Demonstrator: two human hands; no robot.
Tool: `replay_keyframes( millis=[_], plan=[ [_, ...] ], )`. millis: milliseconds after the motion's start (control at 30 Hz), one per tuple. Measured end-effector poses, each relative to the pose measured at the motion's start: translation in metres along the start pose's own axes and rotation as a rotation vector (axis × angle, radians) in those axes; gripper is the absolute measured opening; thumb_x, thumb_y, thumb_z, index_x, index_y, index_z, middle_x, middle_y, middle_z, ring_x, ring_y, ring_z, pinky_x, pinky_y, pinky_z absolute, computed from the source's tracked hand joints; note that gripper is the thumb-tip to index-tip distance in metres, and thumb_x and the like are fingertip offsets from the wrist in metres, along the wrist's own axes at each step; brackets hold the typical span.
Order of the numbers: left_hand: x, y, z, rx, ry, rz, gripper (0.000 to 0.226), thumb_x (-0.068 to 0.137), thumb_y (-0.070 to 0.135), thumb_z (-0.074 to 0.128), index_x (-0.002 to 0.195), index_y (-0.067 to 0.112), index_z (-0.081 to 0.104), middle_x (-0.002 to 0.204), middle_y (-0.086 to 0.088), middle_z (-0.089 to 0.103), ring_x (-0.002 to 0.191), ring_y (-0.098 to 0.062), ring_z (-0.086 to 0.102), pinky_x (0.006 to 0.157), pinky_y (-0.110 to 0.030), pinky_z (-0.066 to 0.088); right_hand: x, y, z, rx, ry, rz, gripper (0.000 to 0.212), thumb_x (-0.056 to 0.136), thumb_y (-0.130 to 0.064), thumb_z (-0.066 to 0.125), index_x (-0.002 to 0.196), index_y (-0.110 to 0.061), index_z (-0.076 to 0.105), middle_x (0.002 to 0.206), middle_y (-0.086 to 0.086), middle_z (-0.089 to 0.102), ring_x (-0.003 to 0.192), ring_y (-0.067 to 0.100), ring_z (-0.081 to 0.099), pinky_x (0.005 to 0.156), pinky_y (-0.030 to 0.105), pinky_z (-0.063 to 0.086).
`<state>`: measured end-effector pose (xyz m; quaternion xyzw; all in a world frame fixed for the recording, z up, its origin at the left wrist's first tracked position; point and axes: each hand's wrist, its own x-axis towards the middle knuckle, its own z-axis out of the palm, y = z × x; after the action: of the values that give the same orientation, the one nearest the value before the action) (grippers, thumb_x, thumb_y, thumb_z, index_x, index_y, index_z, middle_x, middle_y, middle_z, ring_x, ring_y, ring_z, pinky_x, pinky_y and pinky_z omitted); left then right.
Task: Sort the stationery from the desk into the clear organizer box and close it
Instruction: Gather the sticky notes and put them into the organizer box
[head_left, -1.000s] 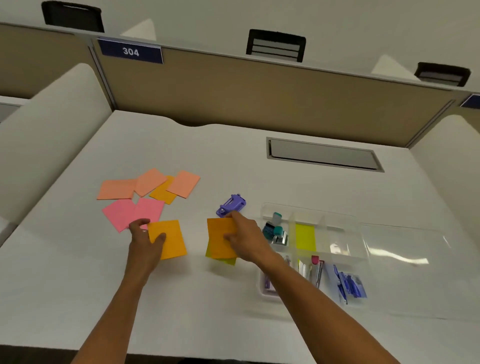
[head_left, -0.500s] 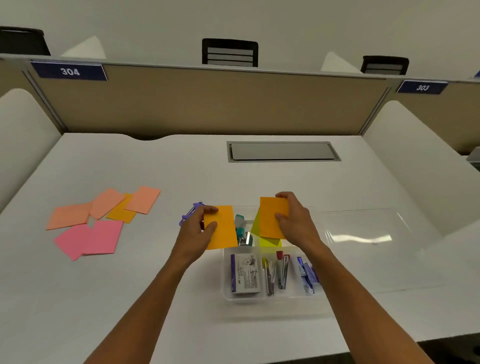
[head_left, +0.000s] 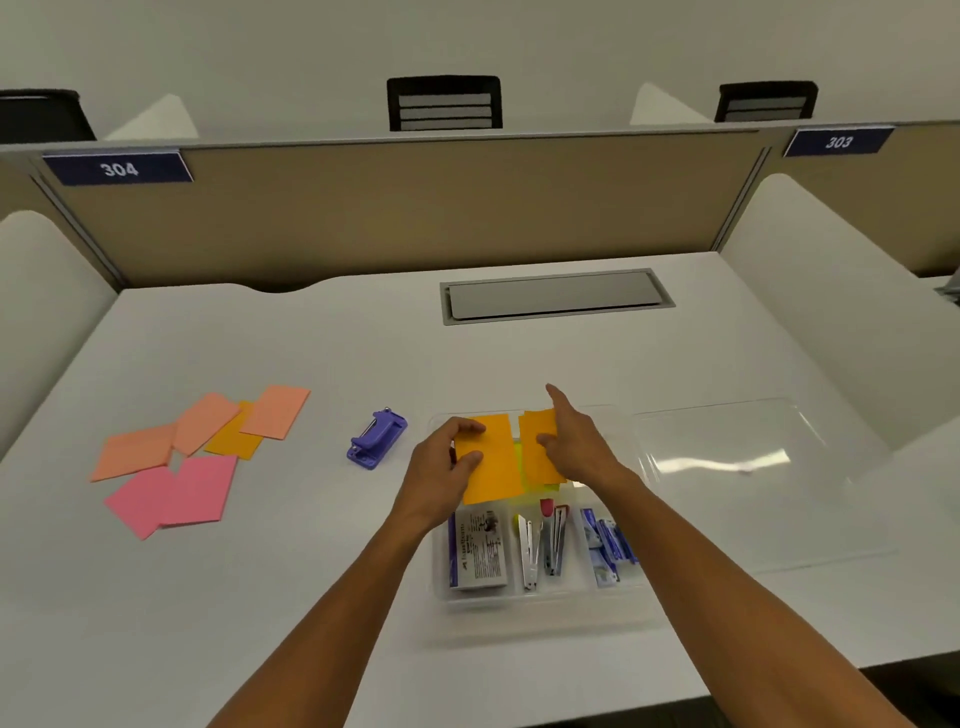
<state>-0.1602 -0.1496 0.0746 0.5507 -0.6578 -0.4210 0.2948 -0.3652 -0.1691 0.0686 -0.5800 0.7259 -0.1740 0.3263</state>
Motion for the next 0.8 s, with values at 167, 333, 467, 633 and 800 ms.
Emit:
replay_keyframes(
  millis=[167, 333, 467, 633, 800],
  plan=[
    [0.0, 0.002, 0.008, 0.011, -0.002, -0.017, 0.025, 0.094, 0.024, 0.058, 0.116, 0.034, 0.053, 0.118, 0.009, 0.051, 0.096, -0.014, 0.055, 0.078, -0.026, 0.049, 0.003, 0.006, 0.006, -0.042, -0.059, -0.066, 0.085, 0.093, 0.003, 0.055, 0.157, -0.021, 0.004, 0.161, 0.009, 0.019, 0.144, 0.029, 0.028, 0.111, 0.035, 0.033],
    [0.004, 0.009, 0.019, 0.024, -0.011, -0.029, 0.025, 0.094, 0.025, 0.058, 0.117, 0.034, 0.052, 0.122, 0.009, 0.049, 0.105, -0.019, 0.054, 0.081, -0.027, 0.048, 0.004, 0.017, 0.008, -0.227, 0.148, -0.108, 0.082, 0.085, 0.0, 0.064, 0.153, -0.019, 0.022, 0.143, 0.011, 0.045, 0.129, 0.03, 0.041, 0.101, 0.039, 0.043],
    [0.005, 0.014, 0.025, 0.021, -0.01, -0.045, 0.025, 0.094, 0.024, 0.058, 0.117, 0.033, 0.053, 0.124, 0.008, 0.048, 0.106, -0.018, 0.052, 0.082, -0.027, 0.045, 0.006, 0.022, 0.009, -0.227, 0.201, -0.063, 0.072, 0.088, -0.005, 0.064, 0.149, -0.019, 0.03, 0.131, 0.012, 0.055, 0.12, 0.029, 0.048, 0.094, 0.038, 0.048],
    [0.003, 0.013, 0.026, 0.03, -0.002, -0.052, 0.023, 0.094, 0.024, 0.058, 0.114, 0.035, 0.053, 0.122, 0.008, 0.047, 0.105, -0.016, 0.05, 0.08, -0.026, 0.043, 0.011, 0.017, 0.014, -0.156, 0.051, -0.06, 0.088, 0.09, -0.006, 0.063, 0.154, -0.033, 0.01, 0.132, 0.017, 0.05, 0.111, 0.031, 0.053, 0.09, 0.037, 0.051],
    [0.006, 0.01, 0.025, 0.055, 0.02, -0.065, 0.023, 0.096, 0.024, 0.055, 0.118, 0.031, 0.054, 0.124, 0.006, 0.049, 0.104, -0.016, 0.051, 0.08, -0.023, 0.042, 0.009, 0.022, 0.011, -0.038, 0.179, -0.103, 0.091, 0.082, 0.009, 0.06, 0.154, -0.029, 0.018, 0.139, 0.005, 0.049, 0.124, 0.027, 0.042, 0.098, 0.038, 0.044]
  ],
)
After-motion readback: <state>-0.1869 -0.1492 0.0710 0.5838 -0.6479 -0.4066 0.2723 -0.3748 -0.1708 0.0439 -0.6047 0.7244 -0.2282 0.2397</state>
